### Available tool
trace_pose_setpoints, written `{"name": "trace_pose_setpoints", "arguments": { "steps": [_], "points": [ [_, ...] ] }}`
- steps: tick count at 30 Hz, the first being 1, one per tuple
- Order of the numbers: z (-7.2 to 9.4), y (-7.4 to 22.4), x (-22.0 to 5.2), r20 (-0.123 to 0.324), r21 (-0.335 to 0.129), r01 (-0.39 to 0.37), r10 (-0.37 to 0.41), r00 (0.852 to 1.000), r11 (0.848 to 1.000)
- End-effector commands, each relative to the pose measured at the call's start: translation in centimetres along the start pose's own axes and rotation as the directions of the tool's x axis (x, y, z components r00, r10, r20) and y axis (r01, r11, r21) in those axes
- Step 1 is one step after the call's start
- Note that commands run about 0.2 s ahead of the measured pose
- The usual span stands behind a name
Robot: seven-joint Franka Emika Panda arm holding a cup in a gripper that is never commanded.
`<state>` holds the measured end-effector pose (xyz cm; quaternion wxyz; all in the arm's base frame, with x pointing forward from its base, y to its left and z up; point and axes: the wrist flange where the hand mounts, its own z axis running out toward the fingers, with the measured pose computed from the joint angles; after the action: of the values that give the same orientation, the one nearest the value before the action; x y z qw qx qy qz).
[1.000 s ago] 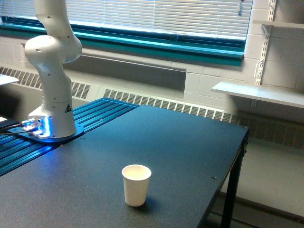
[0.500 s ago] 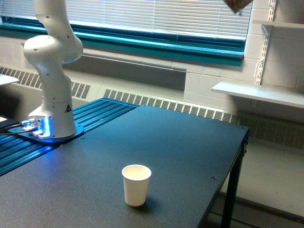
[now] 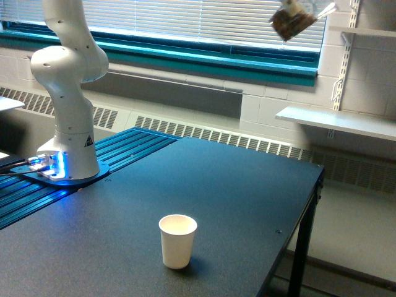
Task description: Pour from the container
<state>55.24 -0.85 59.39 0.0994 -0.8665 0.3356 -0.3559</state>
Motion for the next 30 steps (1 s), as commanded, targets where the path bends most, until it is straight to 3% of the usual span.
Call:
{"name": "trace_pose_setpoints", "arguments": {
  "steps": [1,10,30],
  "points": [
    [-1.2,5.1,2.9,-0.036,-0.038,-0.049,0.047,0.998,0.998],
    [-0.6,10.1,2.8,-0.024,-0.103,-0.078,0.076,0.997,0.992],
    [1.4,18.2,-0.8,0.041,-0.172,-0.102,0.111,0.993,0.98]
  ]
}}
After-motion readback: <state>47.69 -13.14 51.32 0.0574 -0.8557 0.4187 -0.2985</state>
